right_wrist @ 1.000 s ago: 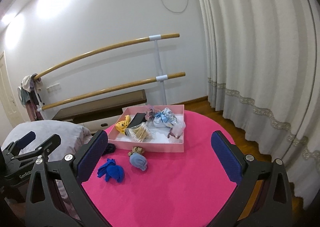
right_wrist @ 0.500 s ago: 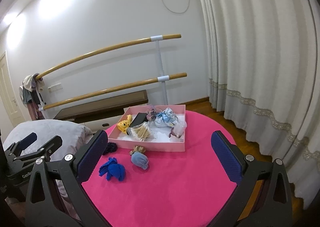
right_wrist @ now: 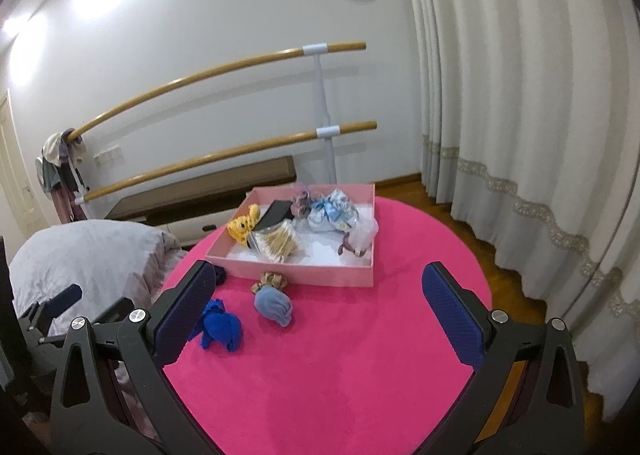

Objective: Organize soft objects
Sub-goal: 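Withdraw both tools from the box back toward the remaining items, then grasp the blue knitted cloth with the left tool while the right grasps the light blue sock ball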

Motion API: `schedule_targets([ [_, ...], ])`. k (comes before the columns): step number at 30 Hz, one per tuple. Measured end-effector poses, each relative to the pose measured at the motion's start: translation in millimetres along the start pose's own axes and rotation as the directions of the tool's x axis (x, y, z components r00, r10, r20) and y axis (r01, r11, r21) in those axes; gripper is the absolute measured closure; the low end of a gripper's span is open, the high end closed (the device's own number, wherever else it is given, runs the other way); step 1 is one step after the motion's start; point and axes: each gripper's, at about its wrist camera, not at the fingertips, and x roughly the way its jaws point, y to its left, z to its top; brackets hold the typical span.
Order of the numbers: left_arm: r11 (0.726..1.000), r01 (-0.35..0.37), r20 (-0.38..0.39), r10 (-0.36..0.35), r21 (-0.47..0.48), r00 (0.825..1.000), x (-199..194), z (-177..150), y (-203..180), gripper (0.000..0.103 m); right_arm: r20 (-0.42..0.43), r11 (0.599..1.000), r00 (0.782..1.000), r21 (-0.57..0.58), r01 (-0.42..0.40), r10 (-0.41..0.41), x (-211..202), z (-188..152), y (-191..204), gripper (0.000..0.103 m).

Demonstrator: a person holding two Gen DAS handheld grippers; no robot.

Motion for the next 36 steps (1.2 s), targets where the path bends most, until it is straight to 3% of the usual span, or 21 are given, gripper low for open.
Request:
schedule_targets([
  [12, 1.0, -0.021, -0.15, 0.021, 0.003, 0.988, 100.6, -12.4, -8.6, 0.0, -0.132, 1.0, 0.991, 0.005, -0.019, 0.019, 66.4, -21.5, -7.5, 0.0],
  [27, 1.0, -0.005, -0.258, 0.008, 0.012, 0.966, 217.6, -30.2, -11.8, 0.002, -0.296, 0.997, 0.953, 0.0, -0.075, 0.072, 150.9, -52.8, 0.7, 0.0],
  [30, 1.0, 0.032, -0.276, -0.031, -0.001, 0.961, 233.1, -30.6, -13.2, 0.011, -0.327, 0.995, 0.941, -0.007, -0.097, 0.09, 168.4, -57.3, 6.3, 0.0],
  [36, 0.996, 0.089, -0.28, -0.081, 0.016, 0.957, 245.8, -25.4, -16.5, 0.051, -0.382, 0.99, 0.916, -0.022, -0.143, 0.123, 202.4, -64.3, 20.5, 0.004],
])
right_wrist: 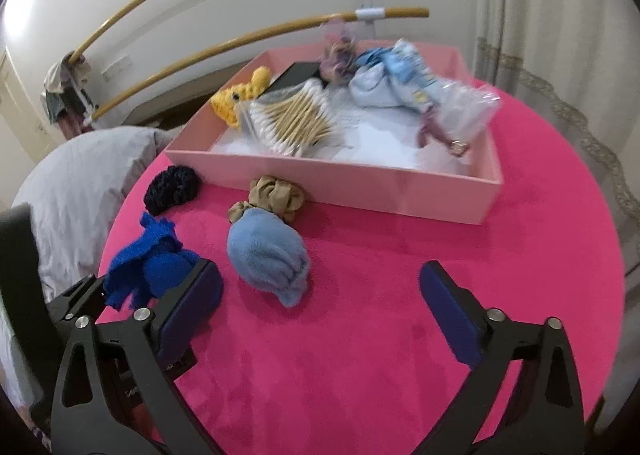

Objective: Organize soft objects
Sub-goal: 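Grasp the blue knitted cloth with the left tool while the right grasps the light blue sock ball, then lift the blue cloth and sock ball and carry both over the box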

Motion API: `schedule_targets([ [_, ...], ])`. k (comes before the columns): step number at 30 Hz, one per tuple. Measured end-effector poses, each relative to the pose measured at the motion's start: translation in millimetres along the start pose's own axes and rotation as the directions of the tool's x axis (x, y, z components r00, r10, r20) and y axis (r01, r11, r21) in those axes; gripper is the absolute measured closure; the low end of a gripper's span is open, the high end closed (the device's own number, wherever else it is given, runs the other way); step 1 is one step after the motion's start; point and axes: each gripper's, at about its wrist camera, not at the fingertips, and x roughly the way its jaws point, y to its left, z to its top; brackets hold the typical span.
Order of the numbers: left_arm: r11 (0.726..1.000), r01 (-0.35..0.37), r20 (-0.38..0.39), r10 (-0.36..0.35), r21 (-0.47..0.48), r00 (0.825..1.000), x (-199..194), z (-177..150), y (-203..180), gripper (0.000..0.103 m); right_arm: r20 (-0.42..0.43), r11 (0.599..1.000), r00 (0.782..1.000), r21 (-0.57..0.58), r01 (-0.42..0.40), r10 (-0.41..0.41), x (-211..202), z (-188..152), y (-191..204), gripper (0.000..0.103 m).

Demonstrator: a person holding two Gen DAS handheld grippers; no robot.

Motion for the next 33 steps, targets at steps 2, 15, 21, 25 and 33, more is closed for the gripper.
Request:
schedule_targets([
  [2, 1.0, 0.003, 0.003, -0.003, 0.006, 1.0, 0.3, 1.7, 0.3, 0.058, -0.016, 1.0, 1.0, -0.006, -0.015, 0.015, 10.2, 2.1, 2.4, 0.008],
  [15, 1.0, -0.023, 0.036, 0.022, 0.015, 0.999, -9.3, -2.1, -0.9, 0.068, -0.061, 0.993, 0.994, -0.065, -0.096, 0.093, 44.0, 3.7, 23.1, 0.063],
  [21, 0.999, -0.04, 0.04, 0.04, 0.013, 0.998, -20.6, -4.2, 1.3, 0.07, -0.036, 0.996, 0.996, -0.046, -0.08, 0.078, 27.8, -3.3, 20.0, 0.065],
  [25, 0.999, -0.045, 0.055, 0.044, 0.014, 0.997, -34.8, -6.2, 1.4, 0.07, -0.017, 0.997, 0.998, -0.042, -0.062, 0.062, 11.2, -7.5, 15.6, 0.065],
  [33, 0.998, -0.05, 0.098, 0.046, 0.036, 0.994, -70.5, -16.0, -6.1, 0.07, 0.026, 0.998, 0.998, -0.032, -0.05, 0.05, -24.4, -15.5, 10.8, 0.065],
])
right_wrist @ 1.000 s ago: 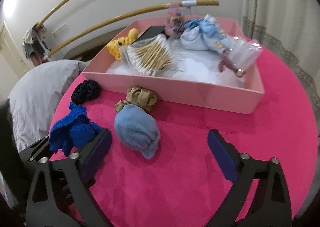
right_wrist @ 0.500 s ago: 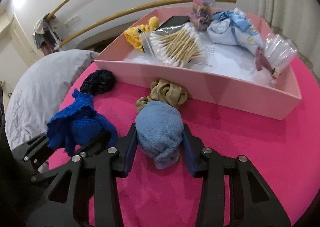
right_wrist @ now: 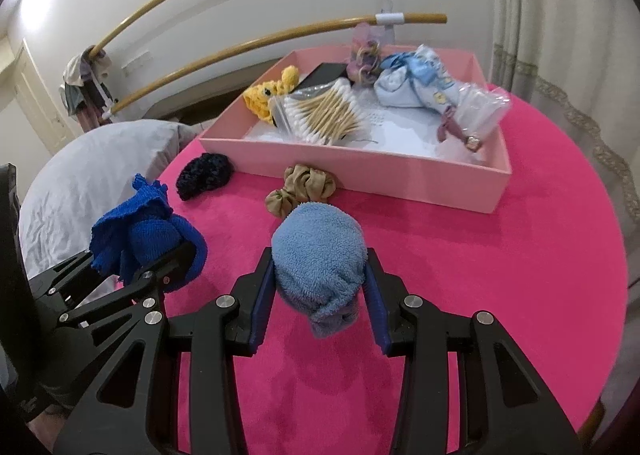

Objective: Organize soft objects
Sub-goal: 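Lift the blue cloth and sock ball and carry both over the box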

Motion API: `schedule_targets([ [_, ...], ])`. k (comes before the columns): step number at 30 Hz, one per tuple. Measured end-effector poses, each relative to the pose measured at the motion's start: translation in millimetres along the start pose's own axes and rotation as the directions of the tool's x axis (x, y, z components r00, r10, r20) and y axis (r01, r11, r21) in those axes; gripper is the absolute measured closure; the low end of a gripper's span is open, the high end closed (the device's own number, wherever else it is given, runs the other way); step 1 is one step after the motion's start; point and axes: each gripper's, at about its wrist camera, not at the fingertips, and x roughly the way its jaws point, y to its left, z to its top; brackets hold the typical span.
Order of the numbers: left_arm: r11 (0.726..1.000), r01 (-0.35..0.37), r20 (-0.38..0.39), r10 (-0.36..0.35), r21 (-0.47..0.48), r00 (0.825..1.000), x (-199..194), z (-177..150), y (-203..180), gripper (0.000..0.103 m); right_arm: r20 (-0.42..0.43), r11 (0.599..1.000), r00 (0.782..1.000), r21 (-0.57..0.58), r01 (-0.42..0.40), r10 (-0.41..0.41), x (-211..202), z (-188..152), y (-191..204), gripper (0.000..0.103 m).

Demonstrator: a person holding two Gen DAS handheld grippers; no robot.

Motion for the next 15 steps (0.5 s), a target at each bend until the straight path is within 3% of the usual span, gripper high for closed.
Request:
schedule_targets([
  [15, 1.0, -0.002, 0.056, 0.002, 0.013, 0.998, -68.5, -7.2, -2.2, 0.07, 0.075, 1.0, 0.997, 0.02, 0.006, -0.008, -61.1, -13.0, -5.0, 0.064],
])
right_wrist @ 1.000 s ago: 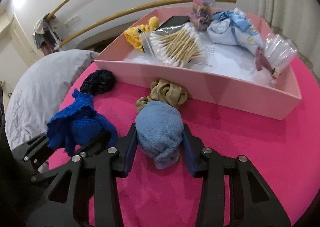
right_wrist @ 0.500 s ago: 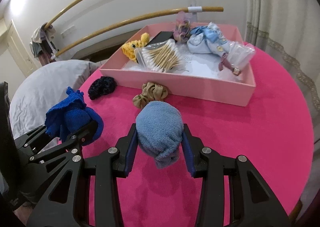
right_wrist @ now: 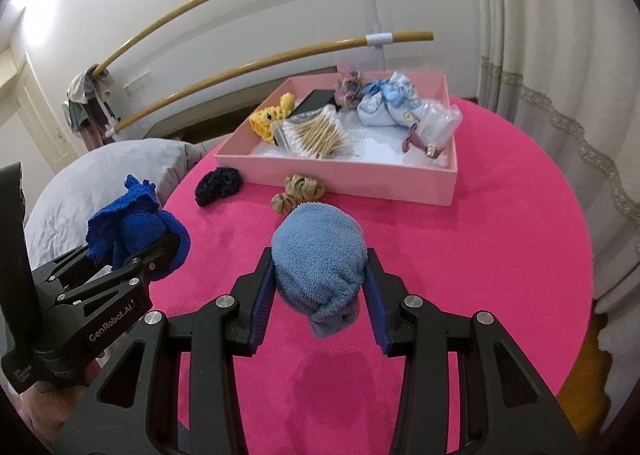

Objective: Organize soft objects
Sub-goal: 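Lift the blue cloth and sock ball and carry both over the box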

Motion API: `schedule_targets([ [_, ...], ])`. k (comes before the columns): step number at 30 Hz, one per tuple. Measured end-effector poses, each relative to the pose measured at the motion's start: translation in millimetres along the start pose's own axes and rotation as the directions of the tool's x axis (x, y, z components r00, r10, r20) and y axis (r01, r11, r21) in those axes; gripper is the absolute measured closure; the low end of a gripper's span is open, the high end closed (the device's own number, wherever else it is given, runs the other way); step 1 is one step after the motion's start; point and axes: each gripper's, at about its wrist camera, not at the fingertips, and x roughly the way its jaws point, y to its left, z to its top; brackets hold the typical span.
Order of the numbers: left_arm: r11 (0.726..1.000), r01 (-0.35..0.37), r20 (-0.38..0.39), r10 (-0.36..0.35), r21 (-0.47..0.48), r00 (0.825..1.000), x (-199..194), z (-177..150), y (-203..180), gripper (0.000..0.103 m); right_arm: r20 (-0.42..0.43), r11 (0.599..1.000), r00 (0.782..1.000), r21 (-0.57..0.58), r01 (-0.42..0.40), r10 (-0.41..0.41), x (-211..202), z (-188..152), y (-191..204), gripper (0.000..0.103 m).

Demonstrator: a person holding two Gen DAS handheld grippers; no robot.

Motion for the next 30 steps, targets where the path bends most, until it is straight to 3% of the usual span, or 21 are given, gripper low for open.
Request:
schedule_targets([
  [7, 1.0, 0.01, 0.061, -0.01, -0.001, 0.998, -29.1, 23.4, 5.8, 0.07, 0.056, 1.0, 0.998, -0.022, 0.009, -0.007, -25.0, 23.6, 1.7, 0.064],
  [16, 0.999, 0.04, 0.117, -0.039, -0.001, 0.992, -38.4, 75.8, 9.8, 0.07, 0.131, 0.999, 0.991, -0.029, 0.032, -0.028, -44.4, 87.1, -6.7, 0.064],
  [30, 0.995, 0.102, 0.11, -0.103, 0.016, 0.989, 1.6, 149.2, -0.3, 0.069, 0.077, 0.999, 0.996, 0.007, 0.033, -0.034, 2.8, 160.6, -30.6, 0.064],
])
